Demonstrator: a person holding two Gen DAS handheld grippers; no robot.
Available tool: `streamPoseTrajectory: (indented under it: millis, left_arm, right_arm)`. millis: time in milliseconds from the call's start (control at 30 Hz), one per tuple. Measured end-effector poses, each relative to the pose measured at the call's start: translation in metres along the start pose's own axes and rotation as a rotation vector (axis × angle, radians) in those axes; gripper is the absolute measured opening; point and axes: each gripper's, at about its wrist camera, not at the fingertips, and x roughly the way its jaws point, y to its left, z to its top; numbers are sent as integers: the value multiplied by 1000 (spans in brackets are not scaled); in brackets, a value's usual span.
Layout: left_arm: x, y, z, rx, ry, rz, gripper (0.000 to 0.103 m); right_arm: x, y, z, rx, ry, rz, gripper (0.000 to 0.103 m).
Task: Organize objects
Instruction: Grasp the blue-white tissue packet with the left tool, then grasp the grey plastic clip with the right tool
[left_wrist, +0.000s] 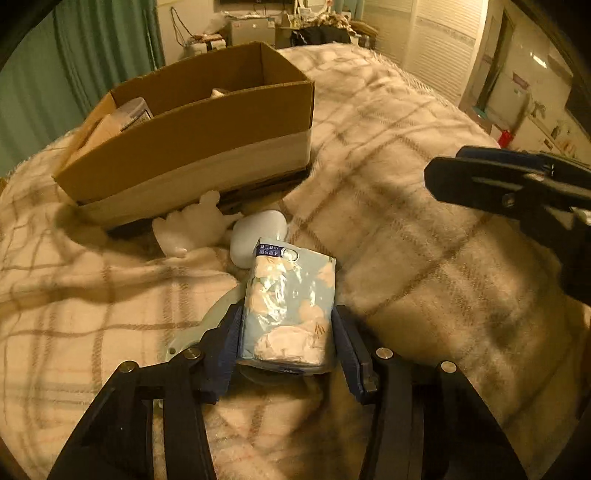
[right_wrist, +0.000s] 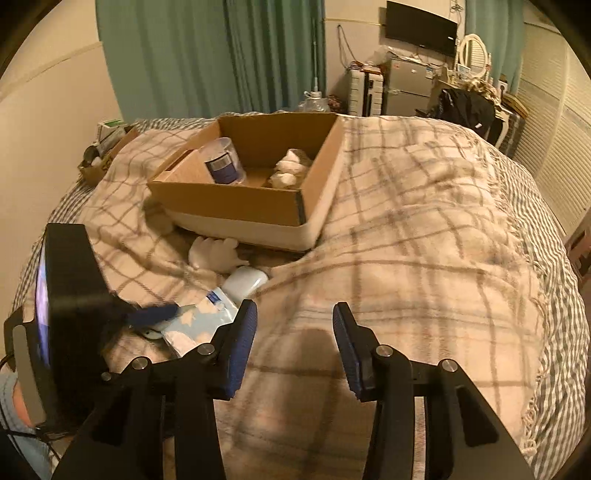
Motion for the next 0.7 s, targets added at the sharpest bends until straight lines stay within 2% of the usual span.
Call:
streamPoseTrajectory:
  millis: [33,100,267,367,433,533,633,700]
  left_arm:
    - [-2,-1,-1,4,-4,6,41]
    - [-10,0,-2,-19,-25,11,40]
    - [-56,20,0,-119,-140,19,37]
    - [-78,36,4,-133,-190,93,37]
    - [-87,49,2,-144,-202,148,37]
    - [-93,70,-6,-189,-201,174,37]
    - [-87,87,-12,-214,-189,239,37]
    - [-87,100,-19,-242,-177,256,37]
  right_arm:
    - [-1,0,0,0,1,-3,42]
    - [-3,1,-1,-5,-3,-11,42]
    - [-9,8,-3,-34,-11,-26,42]
    - [-10,20,-1,-85,-12,-18,42]
    - [-5,33,-2,-136,5,-7,42]
    - [12,62,-4,-223,59,45,42]
    - [33,88,-8,-305,119,70,42]
    - [47,103,-12,-354,158,73,42]
